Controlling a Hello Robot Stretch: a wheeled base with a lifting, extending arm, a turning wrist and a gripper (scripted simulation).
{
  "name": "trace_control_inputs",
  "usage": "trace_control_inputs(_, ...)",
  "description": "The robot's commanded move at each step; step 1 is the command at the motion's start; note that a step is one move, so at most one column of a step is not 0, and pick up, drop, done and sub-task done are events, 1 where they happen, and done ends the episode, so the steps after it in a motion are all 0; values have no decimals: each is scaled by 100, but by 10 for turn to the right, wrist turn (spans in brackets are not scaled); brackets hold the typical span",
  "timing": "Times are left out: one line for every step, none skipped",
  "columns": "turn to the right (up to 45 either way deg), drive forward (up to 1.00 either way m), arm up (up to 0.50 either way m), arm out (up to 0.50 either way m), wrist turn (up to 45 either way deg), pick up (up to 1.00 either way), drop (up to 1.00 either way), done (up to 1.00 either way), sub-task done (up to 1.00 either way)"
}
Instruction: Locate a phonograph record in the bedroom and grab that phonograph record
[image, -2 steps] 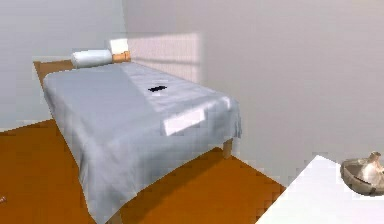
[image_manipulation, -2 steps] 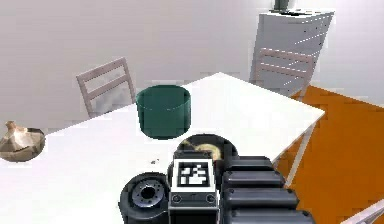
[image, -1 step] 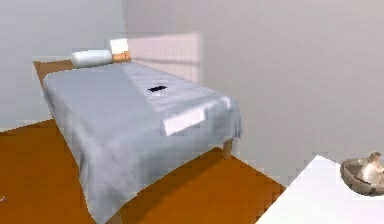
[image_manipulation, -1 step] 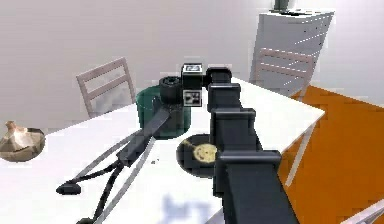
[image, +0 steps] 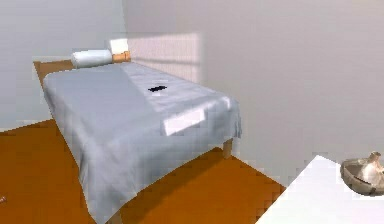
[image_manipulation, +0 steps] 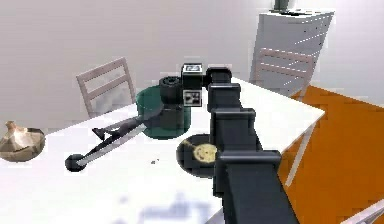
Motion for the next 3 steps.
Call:
trace_control_inputs(0,0,0,0,450,0,0,0,0)
trace_control_inputs(0,0,0,0,450,0,0,0,0)
trace_control_inputs(0,0,0,0,210,0,0,0,0)
